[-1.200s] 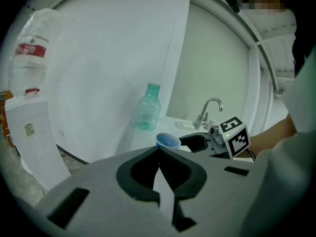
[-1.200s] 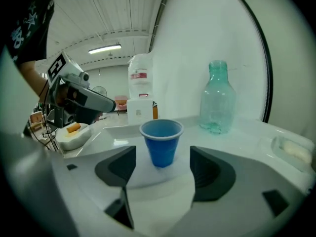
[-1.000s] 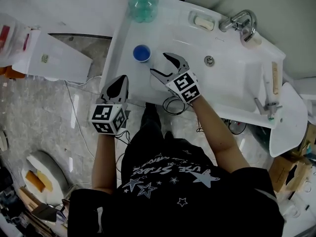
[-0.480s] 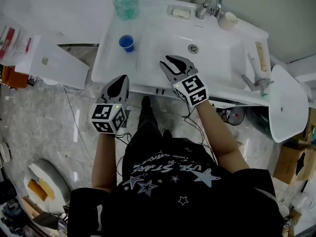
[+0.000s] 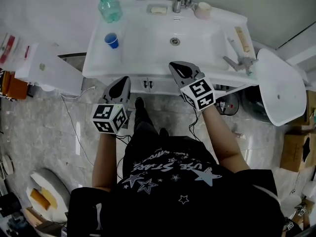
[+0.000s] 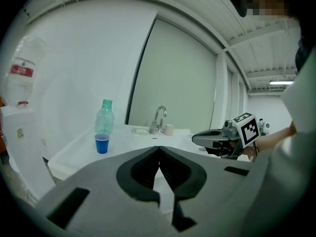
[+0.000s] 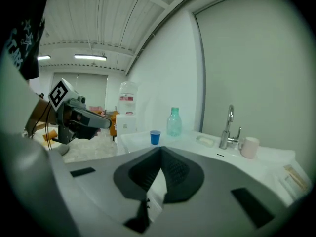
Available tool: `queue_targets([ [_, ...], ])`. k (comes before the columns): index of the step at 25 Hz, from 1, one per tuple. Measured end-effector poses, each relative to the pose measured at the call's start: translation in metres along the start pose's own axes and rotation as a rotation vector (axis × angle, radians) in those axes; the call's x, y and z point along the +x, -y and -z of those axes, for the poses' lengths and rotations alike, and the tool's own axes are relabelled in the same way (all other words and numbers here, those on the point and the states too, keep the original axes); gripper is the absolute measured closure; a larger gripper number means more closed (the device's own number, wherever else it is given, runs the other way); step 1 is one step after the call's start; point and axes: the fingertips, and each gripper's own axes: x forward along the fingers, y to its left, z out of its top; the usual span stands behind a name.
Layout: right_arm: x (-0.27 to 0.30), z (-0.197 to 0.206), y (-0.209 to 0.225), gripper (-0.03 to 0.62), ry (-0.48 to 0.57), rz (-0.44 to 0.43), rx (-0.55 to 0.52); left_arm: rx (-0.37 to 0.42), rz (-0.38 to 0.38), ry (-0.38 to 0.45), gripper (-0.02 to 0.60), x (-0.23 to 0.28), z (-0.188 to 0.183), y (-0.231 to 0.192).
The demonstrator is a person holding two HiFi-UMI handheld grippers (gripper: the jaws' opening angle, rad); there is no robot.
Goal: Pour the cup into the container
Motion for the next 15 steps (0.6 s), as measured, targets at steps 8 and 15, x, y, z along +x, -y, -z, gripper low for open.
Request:
queue_targets([
  [8, -0.062, 0.017, 0.001, 0.588, -0.021, 0.053, 0.012, -0.003, 0.04, -0.014, 0.572, -0.017, 0.018, 0.056],
  [15, -0.091, 0.024, 0.009, 0.588, 0.007, 0.135, 0.105, 0.001, 0.065, -0.045, 0.572, -0.012, 0.031, 0.072],
])
